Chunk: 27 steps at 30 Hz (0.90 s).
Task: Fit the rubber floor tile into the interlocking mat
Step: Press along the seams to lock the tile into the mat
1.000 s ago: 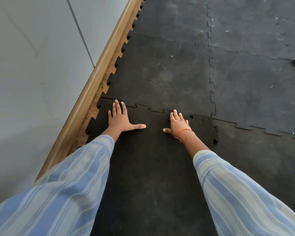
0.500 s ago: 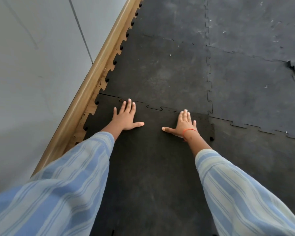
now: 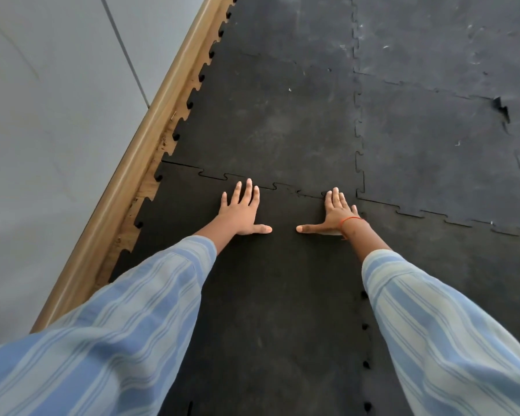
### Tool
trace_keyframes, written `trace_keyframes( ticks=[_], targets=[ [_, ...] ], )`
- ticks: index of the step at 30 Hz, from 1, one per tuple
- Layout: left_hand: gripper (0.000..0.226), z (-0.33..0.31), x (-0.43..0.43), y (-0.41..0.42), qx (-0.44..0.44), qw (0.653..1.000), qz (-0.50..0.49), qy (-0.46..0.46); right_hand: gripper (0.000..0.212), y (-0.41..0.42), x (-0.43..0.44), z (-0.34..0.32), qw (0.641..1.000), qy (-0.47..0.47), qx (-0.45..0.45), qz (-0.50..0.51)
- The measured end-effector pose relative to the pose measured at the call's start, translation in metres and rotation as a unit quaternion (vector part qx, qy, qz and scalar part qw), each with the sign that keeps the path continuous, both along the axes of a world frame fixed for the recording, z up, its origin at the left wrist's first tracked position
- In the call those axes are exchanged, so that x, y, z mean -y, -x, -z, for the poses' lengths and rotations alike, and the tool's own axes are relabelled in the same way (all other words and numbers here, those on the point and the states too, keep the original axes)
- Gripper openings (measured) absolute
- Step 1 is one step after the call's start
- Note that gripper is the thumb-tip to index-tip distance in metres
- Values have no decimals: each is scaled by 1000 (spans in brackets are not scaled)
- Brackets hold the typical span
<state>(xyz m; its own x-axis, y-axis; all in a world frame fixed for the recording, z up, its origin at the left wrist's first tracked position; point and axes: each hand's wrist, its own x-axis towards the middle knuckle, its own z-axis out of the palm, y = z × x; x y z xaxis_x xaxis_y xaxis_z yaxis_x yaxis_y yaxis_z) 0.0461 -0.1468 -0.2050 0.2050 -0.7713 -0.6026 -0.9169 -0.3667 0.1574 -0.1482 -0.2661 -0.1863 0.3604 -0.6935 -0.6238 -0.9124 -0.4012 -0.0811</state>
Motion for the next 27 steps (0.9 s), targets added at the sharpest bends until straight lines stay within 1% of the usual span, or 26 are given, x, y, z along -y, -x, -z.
trace_keyframes(
  ticks=[1, 3, 5, 6, 10, 12, 14, 15, 17, 18, 19, 20, 23, 27],
  targets=[
    [122, 1, 0, 3, -3, 1000, 7, 2, 134, 4, -2, 0, 1000, 2, 2, 3],
    [135, 6, -3, 17, 0, 999, 51, 14, 136, 13, -15, 5, 998, 31, 8, 46],
    [142, 11, -6, 36, 1, 995, 96, 30, 139, 20, -26, 12, 993, 56, 15, 100],
    [143, 14, -7, 43, 0, 994, 107, 38, 140, 21, -28, 14, 992, 61, 18, 111],
    [145, 16, -4, 49, 0, 995, 96, 38, 145, 17, -18, 11, 994, 50, -4, 94],
    [145, 14, -5, 49, 1, 995, 95, 35, 143, 14, -11, 7, 996, 33, -21, 81],
    [144, 11, -6, 50, -1, 995, 98, 34, 130, 22, -3, 5, 997, 6, 4, 74],
    [144, 11, -6, 50, -3, 995, 98, 35, 115, 33, -1, 7, 996, 3, 43, 74],
    [143, 11, -7, 49, -1, 995, 97, 39, 78, 64, -5, 18, 982, 49, 140, 113],
    [143, 12, -7, 49, 2, 995, 97, 40, 66, 79, -10, 26, 971, 88, 167, 148],
    [143, 14, -7, 49, 4, 994, 97, 43, 60, 92, -15, 32, 961, 118, 175, 179],
    [143, 15, -8, 48, 7, 994, 98, 46, 59, 100, -18, 38, 955, 130, 173, 202],
    [143, 17, -7, 48, 0, 994, 96, 43, 59, 101, -14, 42, 949, 108, 177, 238],
    [144, 14, -6, 48, 2, 995, 95, 37, 61, 100, -5, 44, 953, 108, 162, 233]
  ],
)
